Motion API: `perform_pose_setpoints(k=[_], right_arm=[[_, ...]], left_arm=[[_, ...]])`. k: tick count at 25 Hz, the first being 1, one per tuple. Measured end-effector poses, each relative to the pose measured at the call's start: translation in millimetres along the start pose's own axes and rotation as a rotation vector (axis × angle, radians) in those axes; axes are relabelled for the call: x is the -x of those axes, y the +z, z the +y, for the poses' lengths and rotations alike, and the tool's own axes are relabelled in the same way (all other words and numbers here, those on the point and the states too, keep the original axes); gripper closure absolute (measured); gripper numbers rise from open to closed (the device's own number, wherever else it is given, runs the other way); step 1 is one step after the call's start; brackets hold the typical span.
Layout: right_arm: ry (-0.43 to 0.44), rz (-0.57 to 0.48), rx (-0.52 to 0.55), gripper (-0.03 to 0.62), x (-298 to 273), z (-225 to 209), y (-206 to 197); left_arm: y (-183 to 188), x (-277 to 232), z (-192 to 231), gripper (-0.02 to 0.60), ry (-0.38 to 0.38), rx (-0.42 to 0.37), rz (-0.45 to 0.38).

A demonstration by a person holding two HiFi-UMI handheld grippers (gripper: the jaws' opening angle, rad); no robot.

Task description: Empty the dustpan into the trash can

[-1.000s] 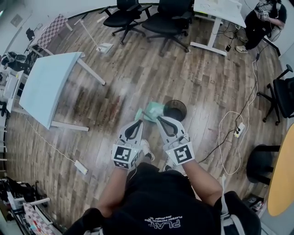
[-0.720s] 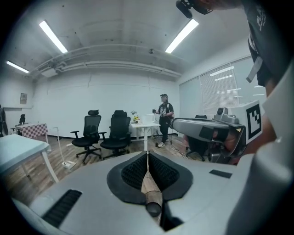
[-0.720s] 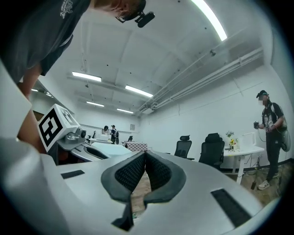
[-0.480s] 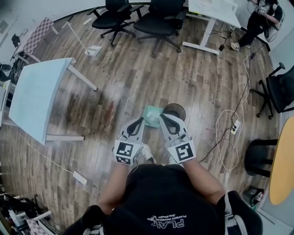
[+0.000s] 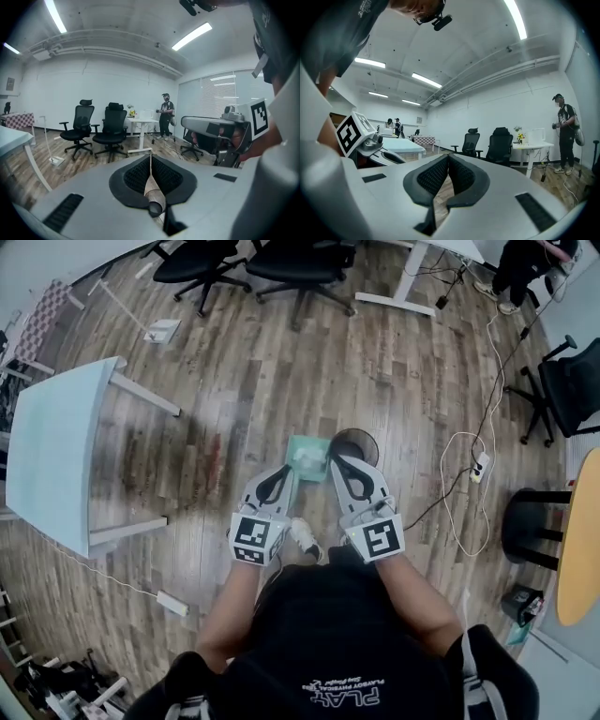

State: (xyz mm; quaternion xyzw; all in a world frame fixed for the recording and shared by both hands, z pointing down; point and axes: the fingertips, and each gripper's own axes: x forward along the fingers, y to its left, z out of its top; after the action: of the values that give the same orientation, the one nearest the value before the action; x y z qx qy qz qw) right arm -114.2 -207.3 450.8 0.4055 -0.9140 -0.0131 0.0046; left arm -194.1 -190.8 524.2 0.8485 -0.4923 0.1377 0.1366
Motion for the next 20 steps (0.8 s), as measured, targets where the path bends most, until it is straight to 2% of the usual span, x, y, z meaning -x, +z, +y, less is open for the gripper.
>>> perform_pose_setpoints(k=[4, 9, 20], right_arm=[[0.010, 0.032, 0.010, 0.571, -12.4, -15.8, -22.5], [0.009, 0.055, -0.035, 0.571, -15.8, -26.9, -41.9], [0.047, 0.171, -0.090, 0.571, -12.9, -34.4, -115.1]], left_arm=[[-2.4, -20.3, 5.0, 0.557, 0.003, 0.032, 0.012], [-19.1, -45.4, 9.9, 0.557, 0.013, 0.049, 0.051], [-104.1, -73.8, 19.6, 0.557, 0.045, 0.127, 0.193]])
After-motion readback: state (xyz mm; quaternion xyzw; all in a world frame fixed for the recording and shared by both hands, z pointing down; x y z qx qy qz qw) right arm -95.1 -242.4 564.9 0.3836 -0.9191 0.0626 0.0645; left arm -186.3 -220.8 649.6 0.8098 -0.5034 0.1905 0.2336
